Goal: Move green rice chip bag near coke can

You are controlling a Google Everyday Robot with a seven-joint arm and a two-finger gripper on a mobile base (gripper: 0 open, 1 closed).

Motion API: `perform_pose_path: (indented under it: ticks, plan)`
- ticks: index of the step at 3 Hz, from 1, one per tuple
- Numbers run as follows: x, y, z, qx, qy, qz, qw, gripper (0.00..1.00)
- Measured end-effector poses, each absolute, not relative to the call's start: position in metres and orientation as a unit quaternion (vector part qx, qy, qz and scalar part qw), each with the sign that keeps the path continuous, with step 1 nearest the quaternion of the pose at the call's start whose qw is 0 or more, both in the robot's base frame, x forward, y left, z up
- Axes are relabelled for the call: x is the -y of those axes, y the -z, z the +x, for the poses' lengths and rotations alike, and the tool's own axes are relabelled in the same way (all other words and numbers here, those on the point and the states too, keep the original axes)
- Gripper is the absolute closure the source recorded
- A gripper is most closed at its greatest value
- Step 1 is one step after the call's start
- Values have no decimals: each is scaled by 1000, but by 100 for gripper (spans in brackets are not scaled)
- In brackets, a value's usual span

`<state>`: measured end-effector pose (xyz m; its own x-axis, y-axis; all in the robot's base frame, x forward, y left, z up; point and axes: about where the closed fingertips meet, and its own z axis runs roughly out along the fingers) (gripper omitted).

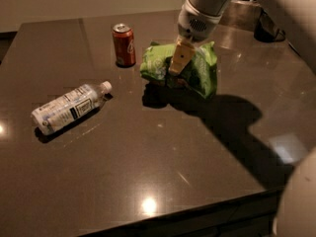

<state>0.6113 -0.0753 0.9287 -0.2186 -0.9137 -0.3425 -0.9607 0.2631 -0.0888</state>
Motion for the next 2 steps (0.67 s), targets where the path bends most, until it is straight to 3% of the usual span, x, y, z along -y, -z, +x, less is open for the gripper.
perform_pose_path:
  ticks: [2]
  plan:
    - [62,-920,669,-817,-57,-542,186,59]
